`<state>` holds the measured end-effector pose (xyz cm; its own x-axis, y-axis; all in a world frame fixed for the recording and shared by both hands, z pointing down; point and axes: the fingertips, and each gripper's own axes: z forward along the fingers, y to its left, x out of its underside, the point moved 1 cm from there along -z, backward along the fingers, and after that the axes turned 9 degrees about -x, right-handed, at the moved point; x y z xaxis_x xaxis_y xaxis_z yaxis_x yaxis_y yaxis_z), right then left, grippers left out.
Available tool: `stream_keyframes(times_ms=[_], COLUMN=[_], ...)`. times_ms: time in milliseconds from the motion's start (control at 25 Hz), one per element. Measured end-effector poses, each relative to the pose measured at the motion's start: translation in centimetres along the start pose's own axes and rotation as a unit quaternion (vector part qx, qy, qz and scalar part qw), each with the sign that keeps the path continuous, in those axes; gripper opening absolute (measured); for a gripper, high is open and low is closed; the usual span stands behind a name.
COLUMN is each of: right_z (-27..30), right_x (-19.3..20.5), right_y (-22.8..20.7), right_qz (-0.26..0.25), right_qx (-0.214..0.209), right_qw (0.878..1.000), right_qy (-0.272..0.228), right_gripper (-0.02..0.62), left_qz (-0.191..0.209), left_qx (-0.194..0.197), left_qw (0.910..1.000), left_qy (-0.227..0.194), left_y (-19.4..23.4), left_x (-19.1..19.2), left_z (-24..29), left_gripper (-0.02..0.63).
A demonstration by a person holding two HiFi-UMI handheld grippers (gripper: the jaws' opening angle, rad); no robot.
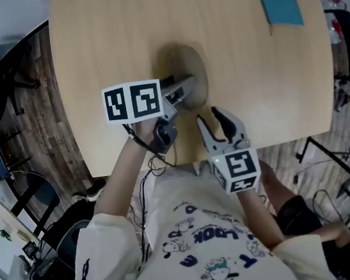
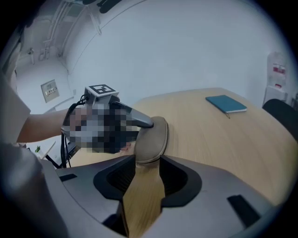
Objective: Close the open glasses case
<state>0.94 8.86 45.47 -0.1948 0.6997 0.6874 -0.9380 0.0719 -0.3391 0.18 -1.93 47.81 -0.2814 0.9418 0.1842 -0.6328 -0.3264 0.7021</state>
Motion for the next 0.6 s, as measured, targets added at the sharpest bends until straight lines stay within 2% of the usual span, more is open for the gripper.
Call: stream_keyframes(times_ms=[40, 120, 360, 480, 600], right_z=[0.0, 0.4, 3.4, 3.9, 4.2], right_x=[0.4, 0.9, 1.7, 2.5, 2.7], right_y=[-0.5, -1.6, -1.7, -1.1, -1.4], right_qz=[0.009, 0.027, 0.077, 0.088, 0.086], right_qx=[0.002, 0.008, 0.007, -0.008, -0.004], right_qw=[1.000, 1.000, 0.995, 0.993, 0.994], right_qy=[0.004, 0.011, 0.059, 0.074, 0.074], right_gripper=[0.148, 0.164, 0.165, 0.165, 0.161], left_qz=[-0.028, -0.053, -0.065, -0.064, -0.059], left_qx=[0.005, 0.005, -0.006, -0.009, -0.018], left_qw=[0.9995, 0.9981, 0.9968, 0.9966, 0.9966], left_qy=[-0.013, -0.032, -0.047, -0.050, -0.053], left_y=[-0.3, -0.8, 0.0, -0.5, -1.0], left_x=[-0.2, -0.6, -1.8, -1.4, -1.0], left_z=[0.4, 0.9, 0.3, 0.7, 1.2], left_gripper=[0.261, 0.261, 0.261, 0.261, 0.261])
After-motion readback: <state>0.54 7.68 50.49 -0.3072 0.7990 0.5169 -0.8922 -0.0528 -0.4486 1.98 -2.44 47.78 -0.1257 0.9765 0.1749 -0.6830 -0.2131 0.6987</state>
